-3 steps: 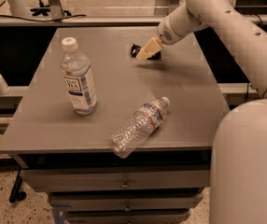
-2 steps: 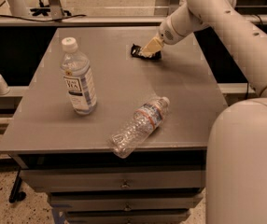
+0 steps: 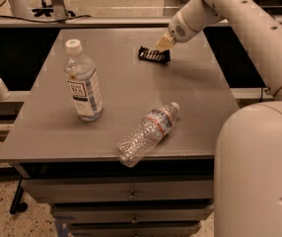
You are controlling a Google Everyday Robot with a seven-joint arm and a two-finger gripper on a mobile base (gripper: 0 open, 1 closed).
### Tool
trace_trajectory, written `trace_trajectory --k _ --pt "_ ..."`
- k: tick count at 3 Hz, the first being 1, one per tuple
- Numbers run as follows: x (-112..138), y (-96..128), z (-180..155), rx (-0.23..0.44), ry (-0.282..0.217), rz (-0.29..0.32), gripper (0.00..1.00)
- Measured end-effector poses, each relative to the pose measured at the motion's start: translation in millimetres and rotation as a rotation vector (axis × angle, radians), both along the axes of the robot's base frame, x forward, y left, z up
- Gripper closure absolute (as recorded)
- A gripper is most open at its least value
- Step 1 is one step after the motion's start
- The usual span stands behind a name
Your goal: Move rxbar chocolate near blue plastic bottle
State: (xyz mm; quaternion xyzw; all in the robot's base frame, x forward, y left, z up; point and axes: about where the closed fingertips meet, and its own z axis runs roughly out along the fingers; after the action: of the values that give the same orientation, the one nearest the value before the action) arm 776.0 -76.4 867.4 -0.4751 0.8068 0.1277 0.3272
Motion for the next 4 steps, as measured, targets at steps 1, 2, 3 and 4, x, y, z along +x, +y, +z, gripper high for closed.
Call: trace_trajectory --k 1,2,3,4 --pt "-15.0 -8.3 -4.4 -0.032 0.049 0.027 0.85" --pt "-20.6 -17.3 -5.0 -0.049 0.068 0.040 0.62" --pt "-20.4 -23.9 -2.3 -0.053 0.068 0.044 0.39" --pt "-18.2 -29.2 -6.8 -0.060 0.065 0.043 0.15"
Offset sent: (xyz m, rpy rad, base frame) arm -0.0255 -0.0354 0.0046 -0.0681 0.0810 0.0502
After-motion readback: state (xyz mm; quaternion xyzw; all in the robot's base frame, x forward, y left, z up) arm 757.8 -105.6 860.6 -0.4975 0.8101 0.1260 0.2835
